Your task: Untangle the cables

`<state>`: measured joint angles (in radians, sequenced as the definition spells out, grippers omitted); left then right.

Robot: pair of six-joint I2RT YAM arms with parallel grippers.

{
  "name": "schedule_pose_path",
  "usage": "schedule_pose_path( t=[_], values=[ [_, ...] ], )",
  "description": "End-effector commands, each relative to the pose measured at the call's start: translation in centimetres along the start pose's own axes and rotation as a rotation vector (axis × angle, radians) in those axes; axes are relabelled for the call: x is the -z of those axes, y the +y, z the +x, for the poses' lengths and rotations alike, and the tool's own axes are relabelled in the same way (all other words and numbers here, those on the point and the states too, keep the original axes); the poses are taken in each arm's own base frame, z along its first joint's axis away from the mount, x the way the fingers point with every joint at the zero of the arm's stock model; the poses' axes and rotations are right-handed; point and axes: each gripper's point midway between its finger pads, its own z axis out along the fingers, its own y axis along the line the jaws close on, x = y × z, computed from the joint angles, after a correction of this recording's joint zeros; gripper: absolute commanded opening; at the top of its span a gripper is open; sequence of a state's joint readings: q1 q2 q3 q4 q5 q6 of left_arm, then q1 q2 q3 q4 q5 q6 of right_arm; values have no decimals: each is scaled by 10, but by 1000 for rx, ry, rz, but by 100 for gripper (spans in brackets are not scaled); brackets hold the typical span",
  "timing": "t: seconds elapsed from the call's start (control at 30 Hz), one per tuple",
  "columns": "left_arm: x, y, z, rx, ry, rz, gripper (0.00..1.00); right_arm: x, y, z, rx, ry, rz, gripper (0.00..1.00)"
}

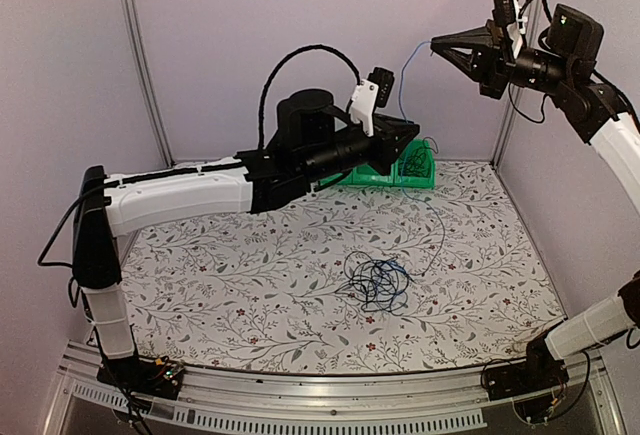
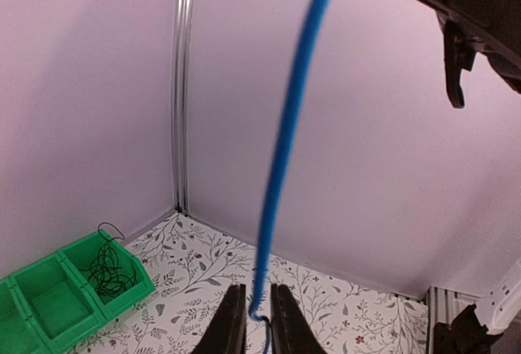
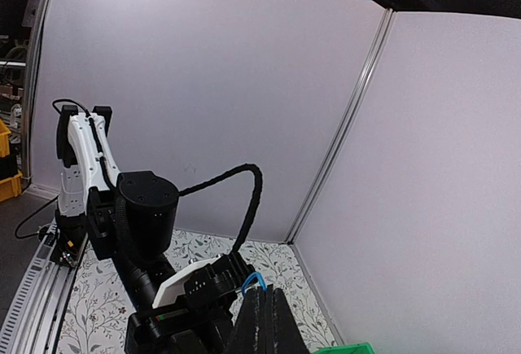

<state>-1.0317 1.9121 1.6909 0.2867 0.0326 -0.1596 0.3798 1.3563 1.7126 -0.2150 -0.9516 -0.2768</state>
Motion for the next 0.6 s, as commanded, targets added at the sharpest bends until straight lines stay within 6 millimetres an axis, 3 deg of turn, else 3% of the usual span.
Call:
schedule_pose_path(
  t=[0.0,0.1,0.13,0.2,0.23,0.3,0.43,0.57],
  values=[
    [-2,-4,-30,-6,-84,31,10,3,6,-8,10,-22,-3,0],
    [0,-2,-43,-5,-113,20,0,1,2,-2,-5,-19,15,0],
    [3,1,-50,4,-129,-2,0,0,-3,3,-26,-12,44,10],
    [12,6,-65,28,-168,-40,0,-1,-18,27,-84,25,136,49],
    [17,9,-73,42,-195,-58,0,1,-23,41,-119,44,174,60],
    [27,12,-90,67,-244,-77,0,3,-22,79,-195,87,200,73],
    [41,11,-114,92,-297,-88,0,3,19,139,-293,128,75,85],
    [51,9,-136,103,-341,-92,0,0,55,187,-358,167,4,85]
  ],
)
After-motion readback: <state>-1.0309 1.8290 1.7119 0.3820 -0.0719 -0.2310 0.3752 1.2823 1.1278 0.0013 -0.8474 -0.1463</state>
